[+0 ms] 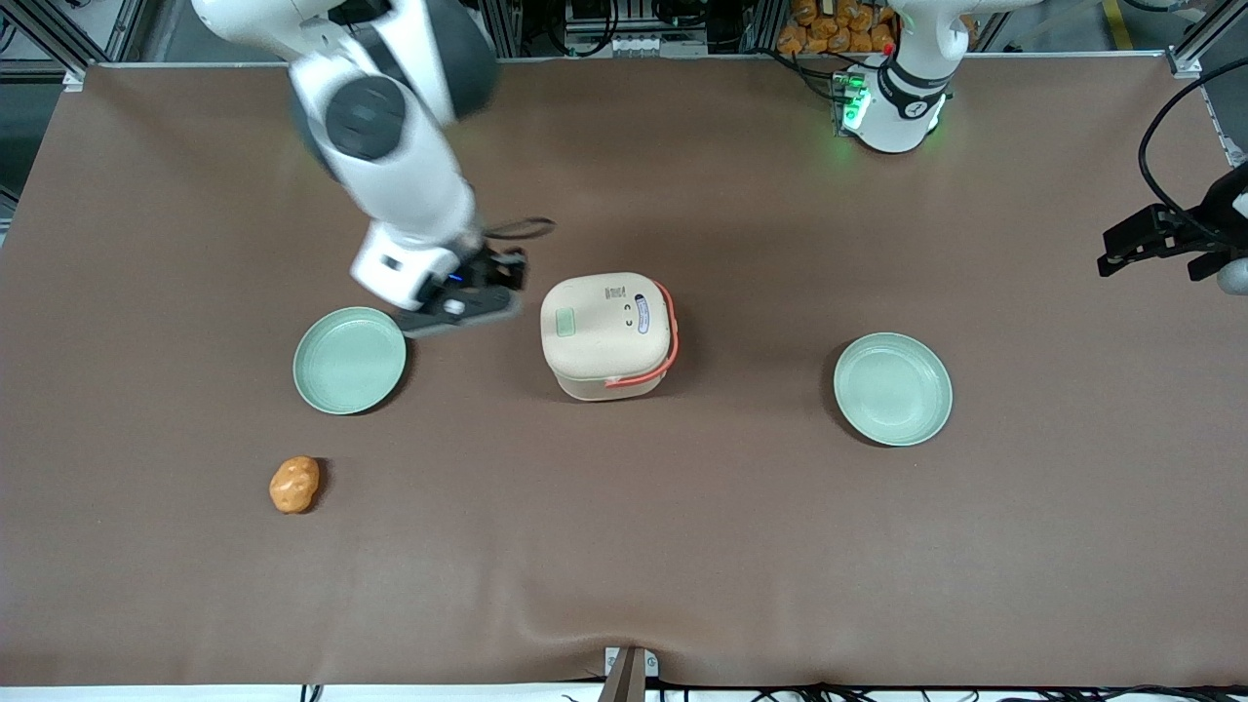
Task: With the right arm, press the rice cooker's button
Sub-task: 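Move the right gripper over the rice cooker's lid button, then press down on the lid button with the closed right gripper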
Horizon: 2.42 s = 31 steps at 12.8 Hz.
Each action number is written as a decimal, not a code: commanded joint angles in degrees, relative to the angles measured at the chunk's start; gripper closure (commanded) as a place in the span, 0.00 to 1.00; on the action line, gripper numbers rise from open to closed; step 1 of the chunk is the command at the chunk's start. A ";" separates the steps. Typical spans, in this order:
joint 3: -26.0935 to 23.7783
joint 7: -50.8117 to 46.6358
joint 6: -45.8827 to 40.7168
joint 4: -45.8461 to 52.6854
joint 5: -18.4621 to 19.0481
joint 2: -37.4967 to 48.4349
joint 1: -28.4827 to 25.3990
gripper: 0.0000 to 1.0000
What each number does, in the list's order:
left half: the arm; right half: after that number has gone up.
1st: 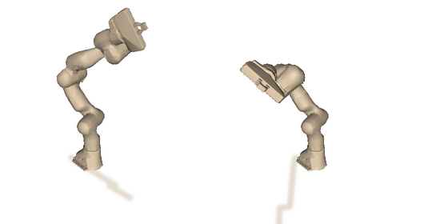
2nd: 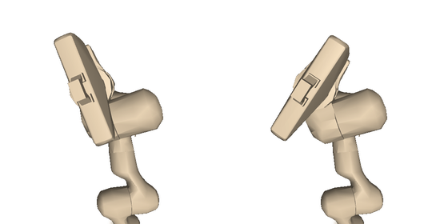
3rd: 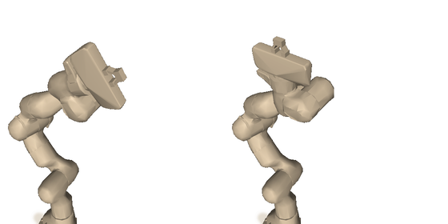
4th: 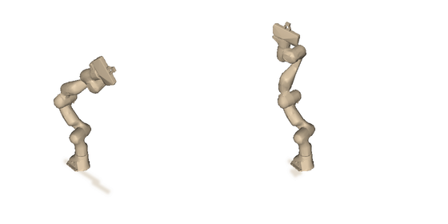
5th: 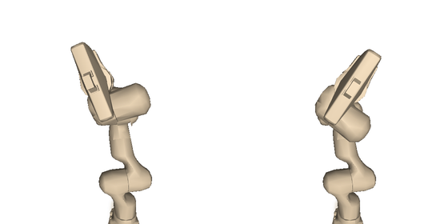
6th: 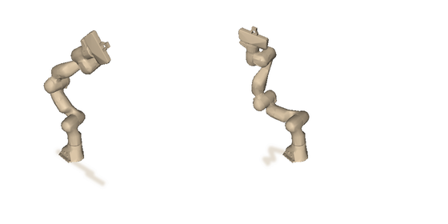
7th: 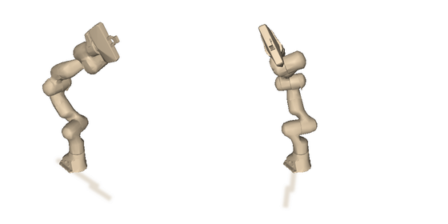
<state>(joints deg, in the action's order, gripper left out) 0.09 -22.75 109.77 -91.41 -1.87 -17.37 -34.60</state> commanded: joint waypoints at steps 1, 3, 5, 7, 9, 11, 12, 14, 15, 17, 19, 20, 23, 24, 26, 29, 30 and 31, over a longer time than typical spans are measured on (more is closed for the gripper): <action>0.79 -4.22 2.89 1.06 -0.16 -3.19 -2.92 1.00; 0.88 -7.30 4.12 1.06 0.28 -5.21 -4.68 1.00; 0.79 -8.45 6.06 1.06 0.20 -6.88 -5.30 1.00; 0.79 -8.45 6.07 0.98 0.11 -7.33 -6.18 1.00; 0.79 -8.54 5.72 0.45 -0.07 -7.59 -6.36 1.00; 0.87 -8.98 5.36 0.36 -0.07 -7.85 -6.62 1.00; 0.79 -10.02 5.28 0.36 -0.07 -7.86 -6.62 1.00; 0.88 -10.74 5.27 0.27 -0.07 -8.12 -6.62 1.00; 0.88 -10.82 5.27 0.27 -0.07 -8.38 -6.62 1.00; 0.88 -10.91 5.27 0.27 0.02 -8.82 -6.62 1.00; 0.88 -10.91 5.45 0.27 0.02 -9.35 -6.62 1.00; 0.88 -11.00 5.62 0.27 0.02 -9.61 -6.62 1.00; 0.96 -11.09 5.98 0.18 0.19 -10.58 -6.53 1.00; 1.05 -11.09 6.06 0.27 0.20 -10.93 -6.53 1.00; 1.05 -11.09 6.07 0.27 0.28 -11.28 -6.36 1.00; 1.05 -10.74 5.01 1.41 -0.59 -9.80 -5.39 1.00; 1.05 -10.65 3.18 2.28 -0.68 -8.48 -5.39 1.00; 1.05 -10.65 0.82 4.29 -1.12 -8.12 -5.39 1.00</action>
<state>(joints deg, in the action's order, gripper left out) 0.85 -33.24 113.99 -89.76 -2.15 -26.31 -40.33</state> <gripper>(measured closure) 0.991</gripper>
